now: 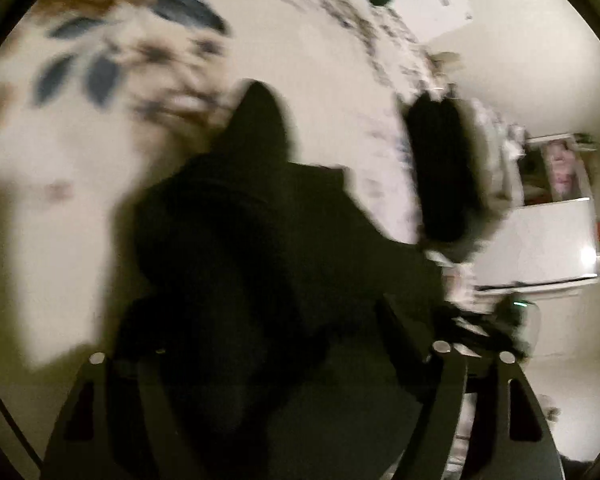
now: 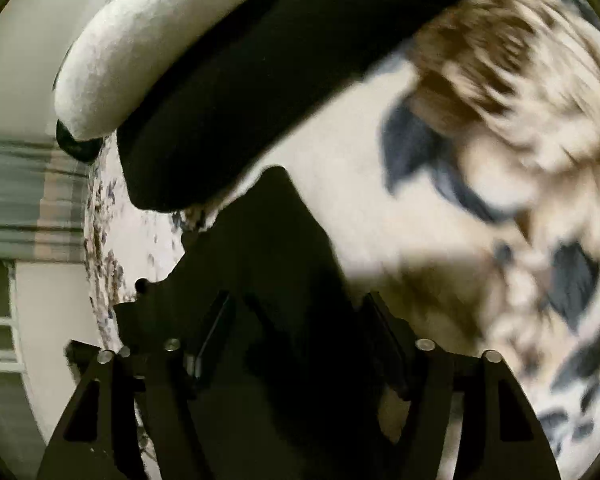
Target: Fold small clothes
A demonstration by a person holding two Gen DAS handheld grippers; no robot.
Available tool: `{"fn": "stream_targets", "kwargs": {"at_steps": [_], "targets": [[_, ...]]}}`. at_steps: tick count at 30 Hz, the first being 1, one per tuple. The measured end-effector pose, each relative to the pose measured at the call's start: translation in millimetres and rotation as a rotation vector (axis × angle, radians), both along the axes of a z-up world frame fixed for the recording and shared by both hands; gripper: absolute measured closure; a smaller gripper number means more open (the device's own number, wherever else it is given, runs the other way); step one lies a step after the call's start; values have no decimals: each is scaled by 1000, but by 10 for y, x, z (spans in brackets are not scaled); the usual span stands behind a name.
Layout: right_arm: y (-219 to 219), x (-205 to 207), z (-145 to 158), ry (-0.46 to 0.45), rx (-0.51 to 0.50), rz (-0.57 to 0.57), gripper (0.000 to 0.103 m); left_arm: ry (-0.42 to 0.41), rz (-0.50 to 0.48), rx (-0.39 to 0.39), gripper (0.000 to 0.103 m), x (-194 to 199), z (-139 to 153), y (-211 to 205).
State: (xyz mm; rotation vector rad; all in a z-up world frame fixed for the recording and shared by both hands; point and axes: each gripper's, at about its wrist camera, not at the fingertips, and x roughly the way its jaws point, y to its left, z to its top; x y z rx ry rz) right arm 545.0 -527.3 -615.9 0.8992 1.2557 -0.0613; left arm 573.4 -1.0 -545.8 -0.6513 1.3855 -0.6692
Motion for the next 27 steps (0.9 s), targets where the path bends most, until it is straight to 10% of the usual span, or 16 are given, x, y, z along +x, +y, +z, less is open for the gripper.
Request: {"fn": "stream_targets", "kwargs": {"at_steps": [5,8,15,20,21,22,23,27], "targets": [[-26,-12,8,2,36,28,68,230,225,-514,33,-54,-425,440],[-95,-95,-51,41,17,28,61,255,336,-468,32,-58,-528,809],[-76,-76,57,40,-110,75,44,3,179,0,30,79,302,694],[-56,4,46,11,-160,59,45,-132,40,271,33,304,351,141],[-42,17,57,-3,-178,69,52,-188,-6,319,37,336,364,-18],[20,49,80,-21,-208,90,78,-225,-37,350,73,355,339,-101],[93,75,119,-22,-256,117,84,-251,-71,381,83,373,335,-204],[195,21,426,-121,-348,140,93,-308,-53,421,83,395,399,-185]]}}
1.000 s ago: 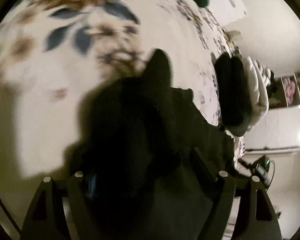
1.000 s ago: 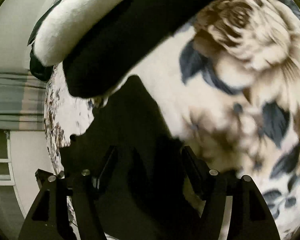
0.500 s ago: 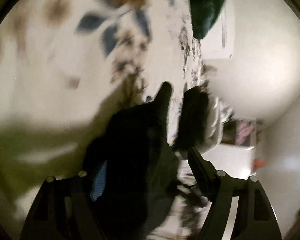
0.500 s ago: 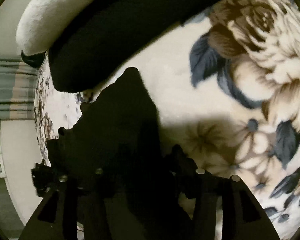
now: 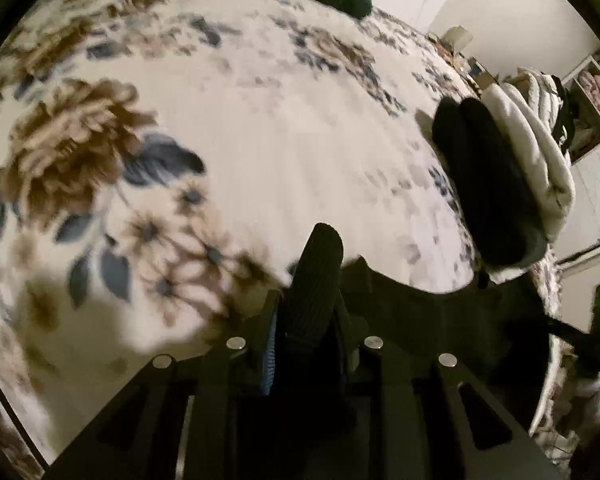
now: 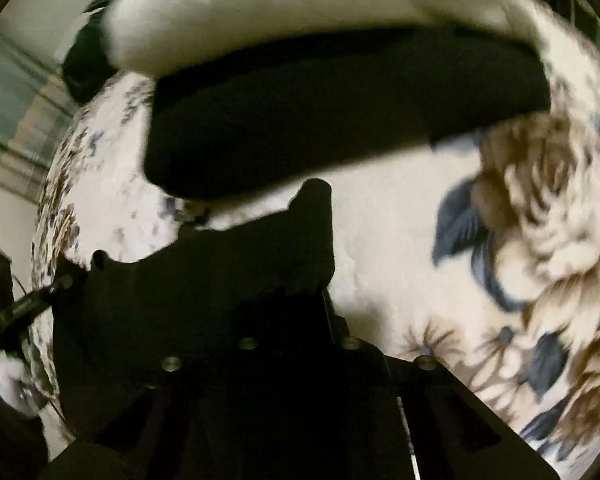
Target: Fold small clothes
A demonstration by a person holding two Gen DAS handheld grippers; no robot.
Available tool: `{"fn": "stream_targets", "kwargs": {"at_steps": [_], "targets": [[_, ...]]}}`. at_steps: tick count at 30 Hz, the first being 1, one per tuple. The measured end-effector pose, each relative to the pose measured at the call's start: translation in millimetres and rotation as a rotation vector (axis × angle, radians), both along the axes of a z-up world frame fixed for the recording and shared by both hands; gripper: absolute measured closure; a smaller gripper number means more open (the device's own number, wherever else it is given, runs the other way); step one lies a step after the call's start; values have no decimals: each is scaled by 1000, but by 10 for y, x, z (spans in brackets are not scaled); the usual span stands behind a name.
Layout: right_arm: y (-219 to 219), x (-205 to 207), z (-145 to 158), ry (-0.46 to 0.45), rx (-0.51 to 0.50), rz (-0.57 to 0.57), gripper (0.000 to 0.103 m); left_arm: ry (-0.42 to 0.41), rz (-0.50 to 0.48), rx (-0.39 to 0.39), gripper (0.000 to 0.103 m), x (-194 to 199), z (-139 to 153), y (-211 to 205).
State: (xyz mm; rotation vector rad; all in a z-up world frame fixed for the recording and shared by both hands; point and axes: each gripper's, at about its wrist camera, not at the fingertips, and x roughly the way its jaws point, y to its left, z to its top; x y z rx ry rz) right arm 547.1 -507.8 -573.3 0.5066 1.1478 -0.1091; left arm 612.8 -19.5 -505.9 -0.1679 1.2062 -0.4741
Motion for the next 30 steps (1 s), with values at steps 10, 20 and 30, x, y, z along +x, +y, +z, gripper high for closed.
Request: {"fn": "stream_targets", "kwargs": {"at_steps": [10,20,30], "targets": [[-298,-66,-155,29,-10,-164,94,77,110,36,79,226,-325,200],[-459,-749,138,19,225,-232,16,85,245,-208,9,-627,380,824],[178,-2125,-576,144,585,-449,6,241,542,-346,9,-2062,-81,1136]]}}
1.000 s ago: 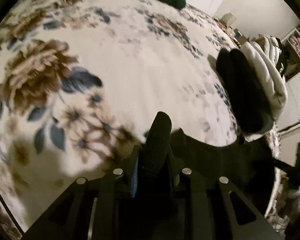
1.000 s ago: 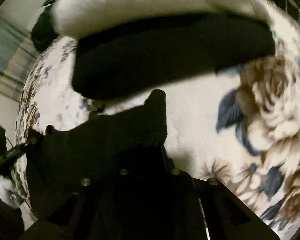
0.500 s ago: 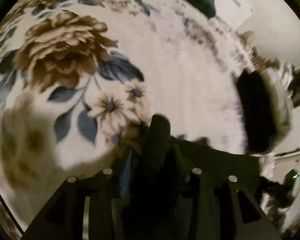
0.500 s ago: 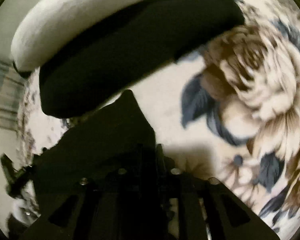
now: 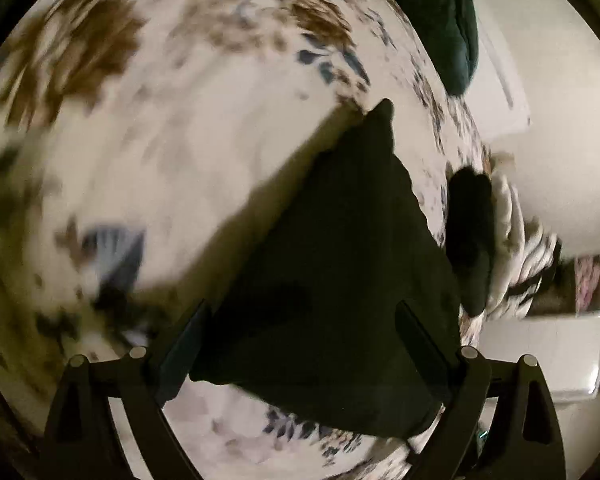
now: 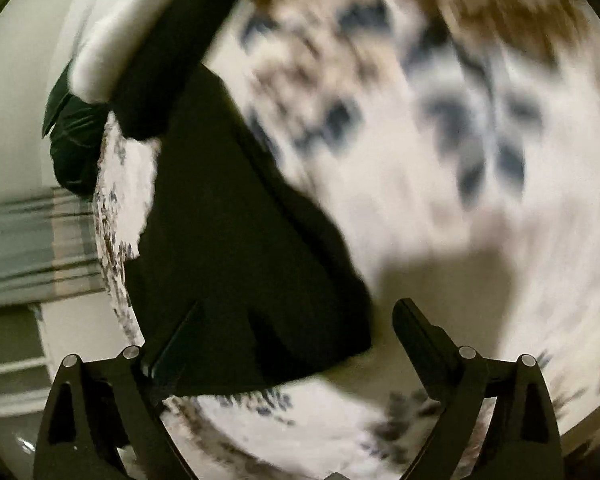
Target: Fold small clothes
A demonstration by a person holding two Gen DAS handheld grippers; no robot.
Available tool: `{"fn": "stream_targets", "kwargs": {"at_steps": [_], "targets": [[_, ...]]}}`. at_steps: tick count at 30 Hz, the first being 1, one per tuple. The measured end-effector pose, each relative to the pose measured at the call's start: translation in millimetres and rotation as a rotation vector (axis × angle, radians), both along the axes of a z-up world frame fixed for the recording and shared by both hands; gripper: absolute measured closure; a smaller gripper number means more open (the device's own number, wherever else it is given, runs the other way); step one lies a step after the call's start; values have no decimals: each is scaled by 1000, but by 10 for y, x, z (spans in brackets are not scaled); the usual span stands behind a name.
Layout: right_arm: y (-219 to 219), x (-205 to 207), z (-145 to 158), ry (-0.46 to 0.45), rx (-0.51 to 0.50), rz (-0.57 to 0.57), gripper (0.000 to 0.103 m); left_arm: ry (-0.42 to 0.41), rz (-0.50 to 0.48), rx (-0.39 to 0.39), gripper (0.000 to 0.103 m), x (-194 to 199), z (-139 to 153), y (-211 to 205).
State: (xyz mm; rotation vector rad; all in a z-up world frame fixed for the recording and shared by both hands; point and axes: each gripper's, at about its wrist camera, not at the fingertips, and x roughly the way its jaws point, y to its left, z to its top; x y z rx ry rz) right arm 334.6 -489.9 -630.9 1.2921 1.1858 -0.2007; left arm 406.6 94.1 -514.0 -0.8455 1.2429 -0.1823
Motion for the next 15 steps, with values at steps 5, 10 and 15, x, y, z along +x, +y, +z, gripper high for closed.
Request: {"fn": "stream_targets", "kwargs": {"at_steps": [5,10,15], "targets": [[321,56,-383,-116,93,-63,6,-7,98,-18,9,-42,-156,-112],[387,170,-432,-166,86,-85,5,-24,101,55,9,-242,76,-115],[364,193,-420,-175,94,-71,5,36,147,-2,9,-454,7,-198]]}}
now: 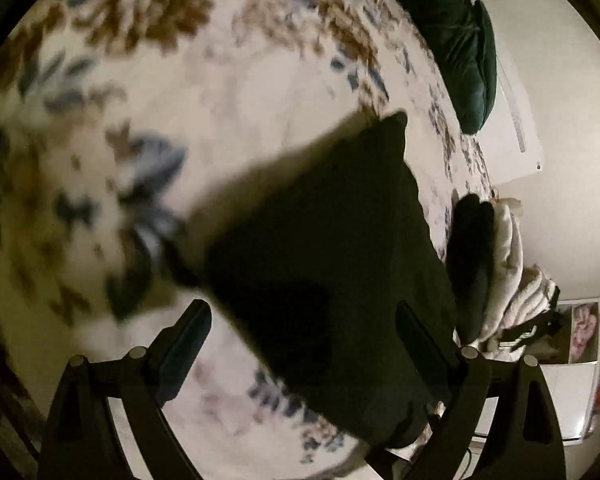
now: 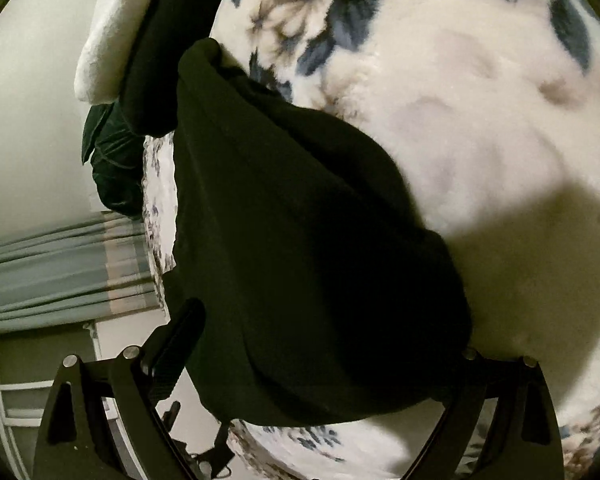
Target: Fold small clothes
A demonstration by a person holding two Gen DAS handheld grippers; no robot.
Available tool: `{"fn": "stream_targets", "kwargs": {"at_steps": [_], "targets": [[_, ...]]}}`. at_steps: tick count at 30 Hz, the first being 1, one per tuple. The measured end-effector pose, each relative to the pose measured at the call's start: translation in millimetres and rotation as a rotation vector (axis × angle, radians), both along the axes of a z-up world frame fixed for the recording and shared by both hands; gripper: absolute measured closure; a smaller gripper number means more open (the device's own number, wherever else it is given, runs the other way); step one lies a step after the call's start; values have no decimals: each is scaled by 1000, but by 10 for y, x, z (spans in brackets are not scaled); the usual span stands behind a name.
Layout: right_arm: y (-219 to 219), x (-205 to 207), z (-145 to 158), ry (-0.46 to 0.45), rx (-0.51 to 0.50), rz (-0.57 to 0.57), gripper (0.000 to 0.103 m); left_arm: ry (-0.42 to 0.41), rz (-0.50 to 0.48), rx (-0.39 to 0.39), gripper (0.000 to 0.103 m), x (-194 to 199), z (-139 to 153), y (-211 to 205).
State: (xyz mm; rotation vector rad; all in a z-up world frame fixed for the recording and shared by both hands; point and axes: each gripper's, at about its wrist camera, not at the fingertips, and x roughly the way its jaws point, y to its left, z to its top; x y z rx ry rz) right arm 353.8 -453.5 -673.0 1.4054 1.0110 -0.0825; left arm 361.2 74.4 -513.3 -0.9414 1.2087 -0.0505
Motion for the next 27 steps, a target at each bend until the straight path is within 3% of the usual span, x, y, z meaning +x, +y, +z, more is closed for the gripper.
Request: {"fn": "stream_targets", "kwargs": {"at_steps": [5,7,14,16,18,19,20,21,27], "targets": [[-52,-1,-19,10,14,-6,5,57,25,-77,7,221,-552,-266],[-88,-16,-27,10,25,-11,5,33,64,-71,0,305,-587,-274],[-177,-88,-36,-60,80,-82,5,13,227,-41,0,401,-500,-200],[-178,-86,-61,-71,88,-110,6,-18,260,-6,9,440,-469,-192],[-191,-80,-102,-73,90,-147,7,-51,261,36,34,463,-412,-226],[-203,-76,-122,-64,87,-177,13,-68,250,57,55,466,-374,-244],[-208,-74,-128,-50,82,-189,39,-83,229,88,64,459,-328,-273],[-215,-82,-144,-27,71,-196,56,-108,205,116,66,430,-267,-299],[-254,-176,99,-8,24,-191,73,-160,156,142,71,135,-12,-308]]}}
